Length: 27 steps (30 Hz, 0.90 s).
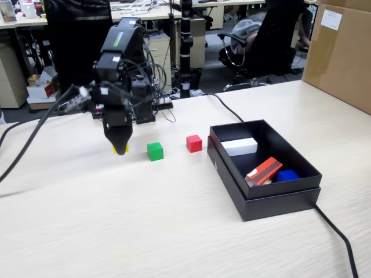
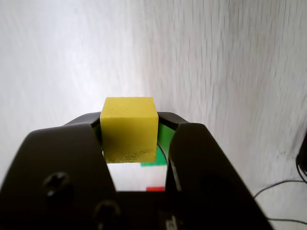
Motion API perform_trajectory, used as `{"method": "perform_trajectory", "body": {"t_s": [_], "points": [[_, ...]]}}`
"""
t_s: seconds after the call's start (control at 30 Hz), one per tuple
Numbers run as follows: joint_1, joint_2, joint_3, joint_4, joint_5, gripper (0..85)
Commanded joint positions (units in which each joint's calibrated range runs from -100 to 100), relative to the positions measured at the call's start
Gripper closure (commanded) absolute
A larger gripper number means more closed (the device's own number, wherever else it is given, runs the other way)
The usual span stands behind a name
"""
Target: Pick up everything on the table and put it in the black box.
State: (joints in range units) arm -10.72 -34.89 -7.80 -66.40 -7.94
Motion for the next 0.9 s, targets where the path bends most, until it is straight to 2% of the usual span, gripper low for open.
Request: {"method": "perform_trajectory", "body": {"t_s": [0.0, 0.3, 0.43, 0.77, 0.87], "points": [[3.03, -8.09, 3.27, -2.85, 2.49, 78.7], [17.97, -14.28, 9.62, -2.68, 11.09, 78.6], [20.9, -9.46, 14.06, -1.47, 12.94, 78.6], [24.81, 30.81, 45.34, 0.26, 14.85, 78.5], [25.93, 36.32, 49.78, 0.78, 15.78, 78.5]]}}
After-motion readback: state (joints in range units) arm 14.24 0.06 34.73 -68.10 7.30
